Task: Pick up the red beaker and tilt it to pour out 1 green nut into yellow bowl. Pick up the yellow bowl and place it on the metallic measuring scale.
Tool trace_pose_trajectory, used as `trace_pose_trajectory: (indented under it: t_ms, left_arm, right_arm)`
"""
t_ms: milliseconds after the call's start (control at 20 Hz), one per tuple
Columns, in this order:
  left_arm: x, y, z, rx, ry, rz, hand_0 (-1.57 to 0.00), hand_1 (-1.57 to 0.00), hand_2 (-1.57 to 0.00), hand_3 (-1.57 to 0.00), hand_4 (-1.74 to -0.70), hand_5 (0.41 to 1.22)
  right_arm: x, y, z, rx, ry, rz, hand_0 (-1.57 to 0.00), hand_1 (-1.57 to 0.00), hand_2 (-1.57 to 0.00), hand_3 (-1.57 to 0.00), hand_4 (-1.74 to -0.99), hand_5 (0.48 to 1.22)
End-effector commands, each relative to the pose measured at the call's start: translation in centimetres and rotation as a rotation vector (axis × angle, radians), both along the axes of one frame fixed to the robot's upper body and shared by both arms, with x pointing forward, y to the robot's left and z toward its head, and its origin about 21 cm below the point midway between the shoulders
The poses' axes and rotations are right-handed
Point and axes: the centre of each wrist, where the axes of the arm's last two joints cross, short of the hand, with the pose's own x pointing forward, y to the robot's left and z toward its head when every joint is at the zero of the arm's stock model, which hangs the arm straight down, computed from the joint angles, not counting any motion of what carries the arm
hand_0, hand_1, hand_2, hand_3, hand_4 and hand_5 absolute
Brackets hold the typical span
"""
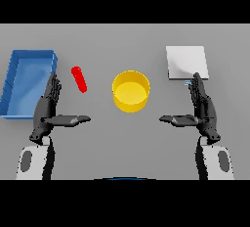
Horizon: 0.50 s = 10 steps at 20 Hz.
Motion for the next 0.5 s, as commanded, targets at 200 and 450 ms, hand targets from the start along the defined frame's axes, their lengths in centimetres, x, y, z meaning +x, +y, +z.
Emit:
trace_pose_trajectory:
  t_ms: [200,450]
  left_arm:
    - [-0.4,0.5,0.0,0.001,-0.003,0.002,0.00,0.00,0.00,0.00,-1.14,0.660]
    - [-3.5,0.5,2.2,0.175,-0.072,-0.080,0.00,0.00,0.00,0.00,-1.14,0.662]
  right_arm:
    - [0.0,0.8,0.0,0.002,-0.001,0.003,0.00,0.00,0.00,0.00,-1.071,0.578]
    - [-2.1,1.5,1.0,-0.326,-0.162,0.029,0.00,0.00,0.00,0.00,-1.064,0.577]
